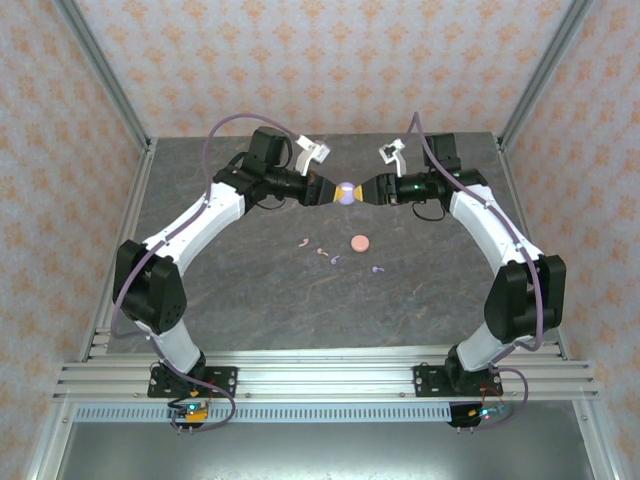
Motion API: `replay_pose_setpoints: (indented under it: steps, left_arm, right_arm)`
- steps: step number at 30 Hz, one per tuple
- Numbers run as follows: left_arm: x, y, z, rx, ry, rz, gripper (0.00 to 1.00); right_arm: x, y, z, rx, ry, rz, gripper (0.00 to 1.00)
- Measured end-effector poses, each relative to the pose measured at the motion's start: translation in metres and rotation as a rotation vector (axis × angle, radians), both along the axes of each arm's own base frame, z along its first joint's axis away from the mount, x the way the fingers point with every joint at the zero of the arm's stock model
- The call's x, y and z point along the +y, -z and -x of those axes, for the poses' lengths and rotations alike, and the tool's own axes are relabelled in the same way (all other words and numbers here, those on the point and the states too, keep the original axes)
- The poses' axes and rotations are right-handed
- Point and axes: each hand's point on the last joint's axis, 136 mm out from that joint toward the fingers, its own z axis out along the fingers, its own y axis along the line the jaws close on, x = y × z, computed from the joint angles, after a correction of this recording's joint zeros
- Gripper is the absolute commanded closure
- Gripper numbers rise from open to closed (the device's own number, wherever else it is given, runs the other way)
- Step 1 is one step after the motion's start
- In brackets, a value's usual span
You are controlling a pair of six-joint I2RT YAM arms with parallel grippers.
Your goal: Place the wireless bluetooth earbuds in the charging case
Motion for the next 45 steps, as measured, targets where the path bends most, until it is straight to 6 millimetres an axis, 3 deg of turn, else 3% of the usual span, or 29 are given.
replay_pose_setpoints:
  steps: [8, 17, 23, 34, 40, 45]
  left_arm:
    - [-0.002, 0.000, 0.004, -0.011, 0.015, -0.007, 0.80]
    - [-0.007, 0.000, 0.010, -0.004, 0.040, -0.001, 0.80]
    - [-0.008, -0.001, 0.011, -0.003, 0.046, 0.003, 0.77]
    - [-0.001, 0.006, 0.022, 0.032, 0.019, 0.044, 0.55]
    - [0.004, 0.002, 0.027, 0.033, 0.013, 0.096, 0.48]
    - [0.001, -0.008, 0.027, 0.021, 0.020, 0.142, 0.47]
  right_arm:
    - [0.010, -0.007, 0.006, -0.023, -0.037, -0.001, 0.52]
    - [0.013, -0.011, 0.008, -0.028, -0.051, -0.009, 0.61]
    - [0.017, -0.013, 0.010, -0.036, -0.062, -0.007, 0.74]
    - [0.018, -0.017, 0.011, -0.030, -0.064, -0.017, 0.76]
    - [0.020, -0.027, 0.013, -0.044, -0.085, -0.042, 0.76]
    - [0.024, -0.034, 0.020, -0.044, -0.115, -0.061, 0.76]
